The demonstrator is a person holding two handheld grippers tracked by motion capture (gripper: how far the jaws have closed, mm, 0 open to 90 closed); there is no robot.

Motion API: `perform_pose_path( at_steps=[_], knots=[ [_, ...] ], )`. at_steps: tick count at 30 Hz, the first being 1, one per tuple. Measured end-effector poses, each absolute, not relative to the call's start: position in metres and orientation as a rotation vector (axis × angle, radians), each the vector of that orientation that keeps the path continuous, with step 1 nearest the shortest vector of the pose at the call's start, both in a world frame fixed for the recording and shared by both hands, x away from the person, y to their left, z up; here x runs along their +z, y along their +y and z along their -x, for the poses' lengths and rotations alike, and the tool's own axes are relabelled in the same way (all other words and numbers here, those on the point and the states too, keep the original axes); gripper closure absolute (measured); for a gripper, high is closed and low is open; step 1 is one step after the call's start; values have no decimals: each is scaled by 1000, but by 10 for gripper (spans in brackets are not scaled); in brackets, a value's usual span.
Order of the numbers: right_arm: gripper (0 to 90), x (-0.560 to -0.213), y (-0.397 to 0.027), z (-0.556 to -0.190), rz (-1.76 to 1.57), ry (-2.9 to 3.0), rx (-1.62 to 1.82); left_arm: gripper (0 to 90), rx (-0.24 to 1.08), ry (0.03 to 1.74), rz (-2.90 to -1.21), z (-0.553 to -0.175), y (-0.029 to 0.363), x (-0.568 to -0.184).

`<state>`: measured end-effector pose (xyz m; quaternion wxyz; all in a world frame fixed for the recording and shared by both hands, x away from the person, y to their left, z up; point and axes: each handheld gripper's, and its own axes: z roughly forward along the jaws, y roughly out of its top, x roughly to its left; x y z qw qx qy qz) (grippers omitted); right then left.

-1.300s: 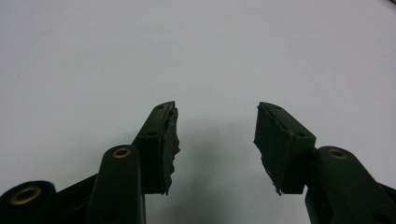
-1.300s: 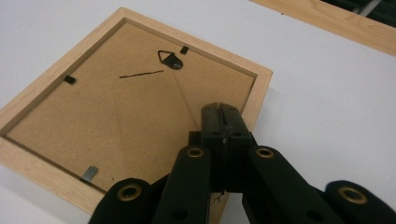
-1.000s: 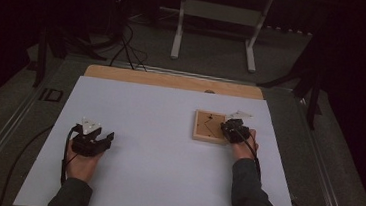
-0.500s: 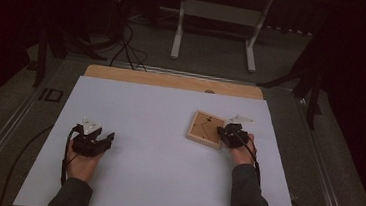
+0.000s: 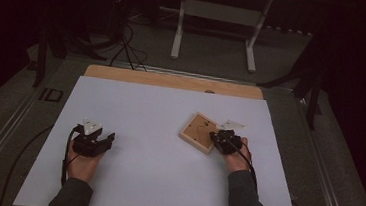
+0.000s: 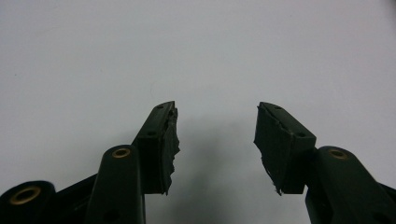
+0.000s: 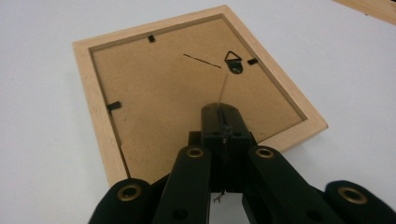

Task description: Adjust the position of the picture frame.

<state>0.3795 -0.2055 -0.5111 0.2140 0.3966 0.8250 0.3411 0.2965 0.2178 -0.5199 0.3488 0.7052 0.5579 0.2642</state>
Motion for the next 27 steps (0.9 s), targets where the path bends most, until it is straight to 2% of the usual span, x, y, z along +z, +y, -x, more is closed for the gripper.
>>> perform_pose_path(
  at_steps=[27],
  knots=[
    [900,-511,-159,-344,-920,2410,988,494,679,1433,-1841,-297,215,-520]
  ],
)
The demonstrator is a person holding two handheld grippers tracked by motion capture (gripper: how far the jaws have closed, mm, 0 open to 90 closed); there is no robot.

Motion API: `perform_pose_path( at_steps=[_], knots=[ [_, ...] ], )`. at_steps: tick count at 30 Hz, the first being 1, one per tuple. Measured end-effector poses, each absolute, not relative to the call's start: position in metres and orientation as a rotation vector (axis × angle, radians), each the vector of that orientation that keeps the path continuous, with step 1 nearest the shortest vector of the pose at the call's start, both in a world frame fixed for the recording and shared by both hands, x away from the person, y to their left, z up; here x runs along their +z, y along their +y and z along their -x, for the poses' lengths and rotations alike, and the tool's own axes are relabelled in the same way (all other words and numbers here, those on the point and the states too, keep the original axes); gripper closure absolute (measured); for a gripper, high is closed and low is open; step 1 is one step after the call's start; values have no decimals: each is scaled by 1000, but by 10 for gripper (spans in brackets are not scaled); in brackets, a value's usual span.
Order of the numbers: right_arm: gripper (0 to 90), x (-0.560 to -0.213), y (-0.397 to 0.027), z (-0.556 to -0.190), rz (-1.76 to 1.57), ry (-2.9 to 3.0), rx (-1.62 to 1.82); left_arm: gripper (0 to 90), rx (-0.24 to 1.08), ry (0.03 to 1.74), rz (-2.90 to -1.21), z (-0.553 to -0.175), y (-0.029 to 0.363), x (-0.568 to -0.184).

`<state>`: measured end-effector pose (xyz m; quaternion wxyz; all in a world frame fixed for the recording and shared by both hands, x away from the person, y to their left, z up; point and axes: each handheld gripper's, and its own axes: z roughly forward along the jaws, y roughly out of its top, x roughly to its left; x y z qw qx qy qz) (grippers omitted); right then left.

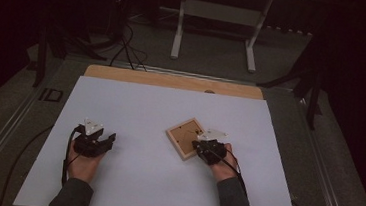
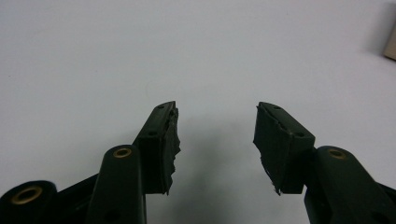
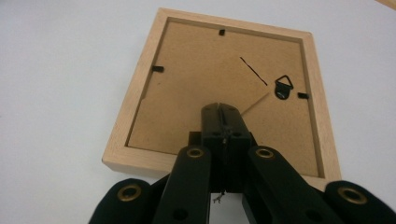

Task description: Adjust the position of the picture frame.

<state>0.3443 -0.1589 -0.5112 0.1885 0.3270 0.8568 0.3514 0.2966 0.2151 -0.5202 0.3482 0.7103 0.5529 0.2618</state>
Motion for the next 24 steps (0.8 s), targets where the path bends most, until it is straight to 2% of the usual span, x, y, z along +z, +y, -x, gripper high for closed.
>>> perform_pose_path(
  at_steps=[18,24],
  knots=[
    [899,-514,-115,-331,-773,2458,1028,531,638,1385,-1852,-295,206,-518],
    [898,-511,-121,-334,-803,2419,1055,567,626,1352,-1841,-292,202,-516]
  ],
)
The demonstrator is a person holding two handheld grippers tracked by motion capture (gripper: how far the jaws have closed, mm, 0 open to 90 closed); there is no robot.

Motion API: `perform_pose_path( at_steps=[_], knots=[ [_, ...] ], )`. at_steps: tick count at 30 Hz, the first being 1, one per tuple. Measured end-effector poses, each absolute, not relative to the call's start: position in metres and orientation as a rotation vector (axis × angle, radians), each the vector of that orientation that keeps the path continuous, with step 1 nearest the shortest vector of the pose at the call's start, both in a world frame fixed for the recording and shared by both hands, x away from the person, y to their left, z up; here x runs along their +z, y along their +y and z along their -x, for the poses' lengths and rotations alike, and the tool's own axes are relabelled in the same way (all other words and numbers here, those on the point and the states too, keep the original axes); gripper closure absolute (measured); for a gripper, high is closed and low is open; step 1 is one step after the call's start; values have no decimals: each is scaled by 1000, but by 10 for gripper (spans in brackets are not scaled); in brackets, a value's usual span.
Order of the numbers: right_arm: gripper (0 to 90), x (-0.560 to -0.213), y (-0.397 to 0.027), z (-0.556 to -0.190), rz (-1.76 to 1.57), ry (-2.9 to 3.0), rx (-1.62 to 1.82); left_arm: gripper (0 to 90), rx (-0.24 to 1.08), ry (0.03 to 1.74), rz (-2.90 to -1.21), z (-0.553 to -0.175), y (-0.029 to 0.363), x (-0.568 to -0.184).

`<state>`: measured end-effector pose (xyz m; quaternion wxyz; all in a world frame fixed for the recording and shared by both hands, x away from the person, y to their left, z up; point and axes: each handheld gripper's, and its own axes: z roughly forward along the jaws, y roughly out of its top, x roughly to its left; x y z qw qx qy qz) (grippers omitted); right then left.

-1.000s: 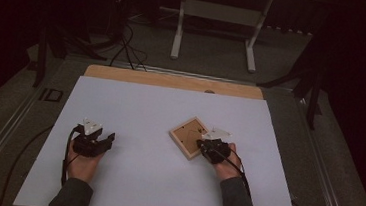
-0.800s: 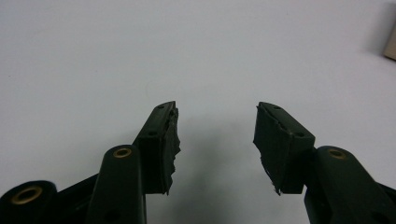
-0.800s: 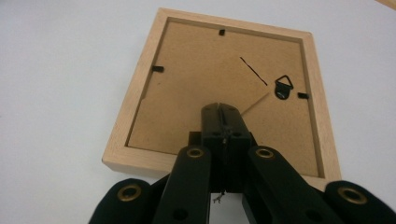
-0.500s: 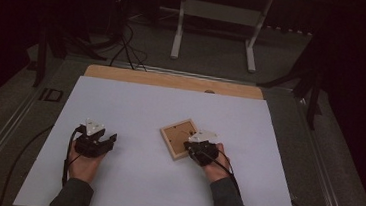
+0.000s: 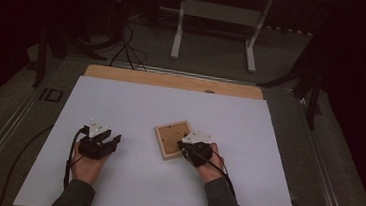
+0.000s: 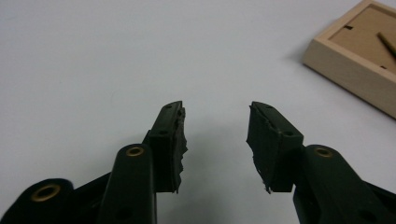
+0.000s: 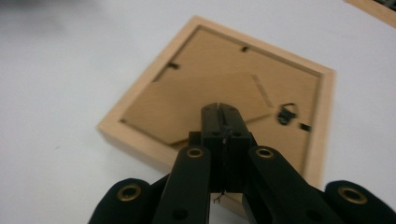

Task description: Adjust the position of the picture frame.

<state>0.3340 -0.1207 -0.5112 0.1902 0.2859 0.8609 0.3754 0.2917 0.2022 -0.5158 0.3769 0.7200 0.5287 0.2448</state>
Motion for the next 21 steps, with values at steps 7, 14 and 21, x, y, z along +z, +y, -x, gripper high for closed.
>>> perform_pose_path(
  at_steps=[7,14,21],
  knots=[
    [899,-503,-143,-341,-923,2321,1092,602,611,1323,-1852,-289,196,-514],
    [898,-509,-167,-347,-1072,2271,1066,656,610,1288,-1883,-287,186,-514],
    [898,-517,-170,-347,-1119,2293,1024,679,602,1255,-1916,-286,175,-516]
  ],
)
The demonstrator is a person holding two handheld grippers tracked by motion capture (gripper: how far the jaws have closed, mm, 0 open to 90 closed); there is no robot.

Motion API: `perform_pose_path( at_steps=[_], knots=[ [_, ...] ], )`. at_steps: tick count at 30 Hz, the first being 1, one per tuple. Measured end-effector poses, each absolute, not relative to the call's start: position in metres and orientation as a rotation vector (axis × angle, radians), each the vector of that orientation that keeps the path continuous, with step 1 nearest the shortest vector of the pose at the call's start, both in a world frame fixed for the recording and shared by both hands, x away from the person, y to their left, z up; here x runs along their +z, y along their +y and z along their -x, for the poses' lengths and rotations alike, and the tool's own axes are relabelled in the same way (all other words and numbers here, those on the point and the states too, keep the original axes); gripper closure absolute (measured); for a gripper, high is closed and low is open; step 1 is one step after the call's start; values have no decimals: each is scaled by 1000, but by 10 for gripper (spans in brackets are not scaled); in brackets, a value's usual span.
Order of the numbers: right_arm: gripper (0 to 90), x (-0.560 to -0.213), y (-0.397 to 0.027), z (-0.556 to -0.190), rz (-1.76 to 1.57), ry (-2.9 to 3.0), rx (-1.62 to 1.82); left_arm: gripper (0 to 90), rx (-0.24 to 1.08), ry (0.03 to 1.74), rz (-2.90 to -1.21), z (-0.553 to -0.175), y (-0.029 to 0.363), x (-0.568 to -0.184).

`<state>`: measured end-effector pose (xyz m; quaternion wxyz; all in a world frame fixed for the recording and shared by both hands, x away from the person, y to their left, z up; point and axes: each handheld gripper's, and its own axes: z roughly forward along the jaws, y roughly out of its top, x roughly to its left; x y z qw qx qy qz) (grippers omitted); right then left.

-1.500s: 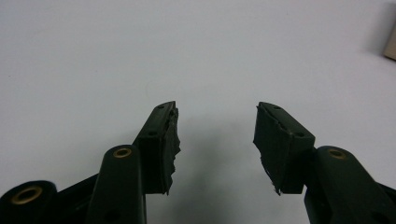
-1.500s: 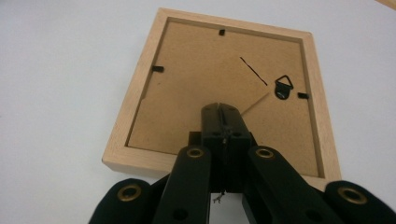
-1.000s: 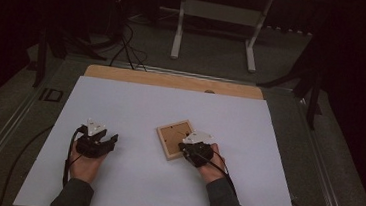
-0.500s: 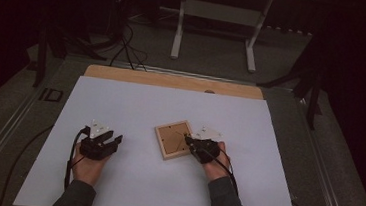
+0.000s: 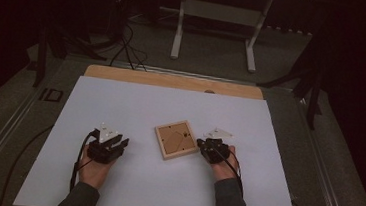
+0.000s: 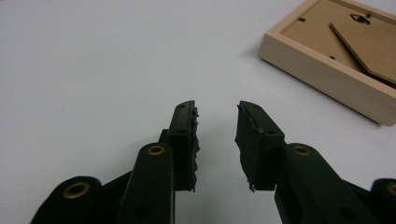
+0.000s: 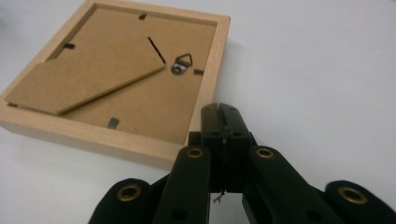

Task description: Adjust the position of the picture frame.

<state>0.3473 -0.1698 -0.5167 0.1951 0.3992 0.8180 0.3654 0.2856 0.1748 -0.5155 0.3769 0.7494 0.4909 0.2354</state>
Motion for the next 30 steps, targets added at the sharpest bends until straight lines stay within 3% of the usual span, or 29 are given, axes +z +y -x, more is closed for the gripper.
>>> perform_pose_path(
  at_steps=[30],
  knots=[
    [898,-525,-149,-332,-1062,2362,1010,804,457,1112,-2052,-288,118,-535]
  ],
)
